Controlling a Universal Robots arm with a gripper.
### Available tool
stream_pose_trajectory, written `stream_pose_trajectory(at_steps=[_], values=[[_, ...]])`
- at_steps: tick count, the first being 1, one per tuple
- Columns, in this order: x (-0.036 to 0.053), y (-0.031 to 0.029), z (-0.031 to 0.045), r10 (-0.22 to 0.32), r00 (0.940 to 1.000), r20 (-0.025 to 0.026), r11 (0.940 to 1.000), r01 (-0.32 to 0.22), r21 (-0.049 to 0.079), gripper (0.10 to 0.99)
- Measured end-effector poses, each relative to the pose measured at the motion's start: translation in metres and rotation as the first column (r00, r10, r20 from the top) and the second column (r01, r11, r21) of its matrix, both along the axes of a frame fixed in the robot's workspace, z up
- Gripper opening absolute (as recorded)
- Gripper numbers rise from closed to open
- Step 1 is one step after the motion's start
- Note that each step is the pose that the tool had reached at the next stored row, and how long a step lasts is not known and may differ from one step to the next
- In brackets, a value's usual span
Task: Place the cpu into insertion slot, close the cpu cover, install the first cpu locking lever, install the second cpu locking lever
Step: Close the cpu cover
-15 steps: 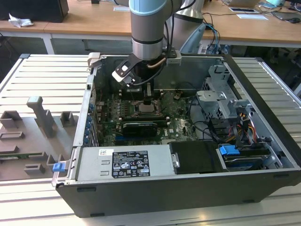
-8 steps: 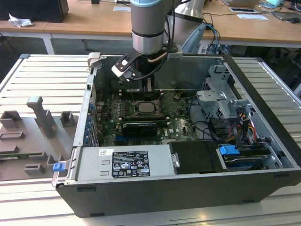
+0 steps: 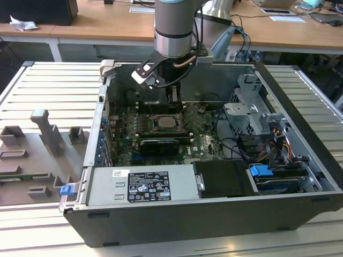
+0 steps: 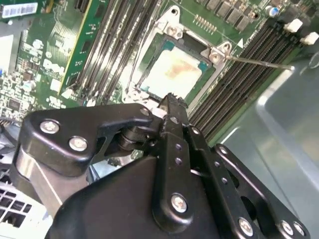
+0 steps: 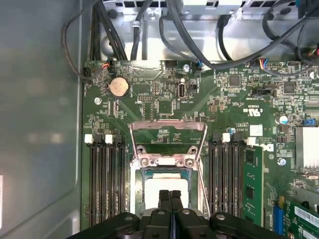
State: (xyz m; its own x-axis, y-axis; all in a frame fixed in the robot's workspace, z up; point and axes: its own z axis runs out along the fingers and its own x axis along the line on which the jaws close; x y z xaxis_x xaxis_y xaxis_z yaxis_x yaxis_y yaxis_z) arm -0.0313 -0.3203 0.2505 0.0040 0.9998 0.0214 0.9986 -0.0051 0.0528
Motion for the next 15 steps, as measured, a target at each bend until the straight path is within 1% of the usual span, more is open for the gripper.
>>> stream_pose_trajectory(at_steps=[1,2,4,6,8,10,11,12,15], values=[[0.0,0.0,0.0017,0.0,1.0,-0.0001,1.0,0.0,0.0,0.106],[0.0004,0.0,0.0018,0.0,1.0,-0.0003,1.0,0.0,0.0,0.106],[0.0087,0.0,0.0019,0.0,1.0,-0.0002,1.0,0.0,-0.001,0.106],[0.0102,0.0,0.0034,0.0,1.0,-0.0002,1.0,0.0,-0.001,0.106],[0.0103,0.0,0.0092,0.0,1.0,-0.0002,1.0,0.0,-0.001,0.106],[0.0106,0.0,0.02,0.0,1.0,-0.0003,1.0,0.0,-0.001,0.106],[0.0122,0.0,0.0213,0.0,1.0,-0.0003,1.0,0.0,-0.001,0.106],[0.0167,0.0,0.0213,0.0,1.0,-0.0008,1.0,0.0,-0.001,0.106],[0.0276,0.0,0.021,0.0,1.0,-0.0057,1.0,0.0,-0.001,0.106]])
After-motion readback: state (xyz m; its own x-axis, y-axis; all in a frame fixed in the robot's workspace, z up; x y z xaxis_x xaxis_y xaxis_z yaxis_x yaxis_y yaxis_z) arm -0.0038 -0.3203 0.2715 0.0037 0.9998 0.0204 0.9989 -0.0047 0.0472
